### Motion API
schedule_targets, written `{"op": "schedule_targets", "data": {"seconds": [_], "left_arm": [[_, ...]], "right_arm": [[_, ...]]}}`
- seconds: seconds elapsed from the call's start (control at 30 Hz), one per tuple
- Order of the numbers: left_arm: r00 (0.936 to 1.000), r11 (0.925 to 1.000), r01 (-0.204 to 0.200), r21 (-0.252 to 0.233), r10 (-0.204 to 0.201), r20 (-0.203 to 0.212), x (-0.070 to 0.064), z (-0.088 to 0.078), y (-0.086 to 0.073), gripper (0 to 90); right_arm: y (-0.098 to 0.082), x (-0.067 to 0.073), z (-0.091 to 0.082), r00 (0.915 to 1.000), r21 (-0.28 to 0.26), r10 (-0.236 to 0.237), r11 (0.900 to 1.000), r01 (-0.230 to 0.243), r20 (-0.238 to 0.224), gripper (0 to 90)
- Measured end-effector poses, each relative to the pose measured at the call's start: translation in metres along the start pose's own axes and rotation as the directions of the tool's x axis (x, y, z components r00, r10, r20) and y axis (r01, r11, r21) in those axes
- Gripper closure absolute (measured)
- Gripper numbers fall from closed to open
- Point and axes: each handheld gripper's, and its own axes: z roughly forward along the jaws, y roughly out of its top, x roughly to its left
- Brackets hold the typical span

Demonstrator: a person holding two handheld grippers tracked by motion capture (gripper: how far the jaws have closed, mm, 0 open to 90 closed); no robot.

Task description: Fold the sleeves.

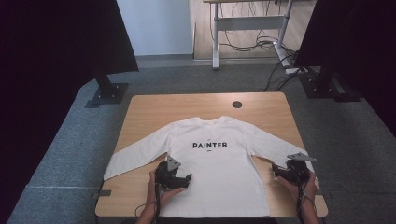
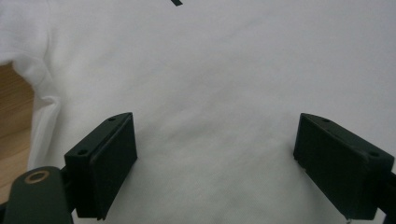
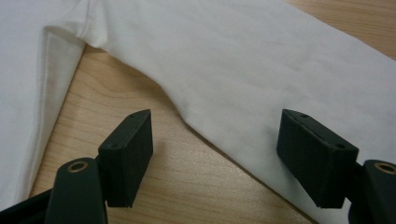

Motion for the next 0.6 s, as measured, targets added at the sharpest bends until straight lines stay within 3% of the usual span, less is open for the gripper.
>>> {"op": "schedule_targets", "data": {"seconds": [0.6], "left_arm": [[1.0, 1.0, 0.002, -0.001, -0.002, -0.001, 0.0, 0.0, 0.0, 12.6]], "right_arm": [[-0.004, 0.017, -0.002, 0.9998, -0.001, -0.015, 1.0, 0.015, -0.009, 27.0]]}}
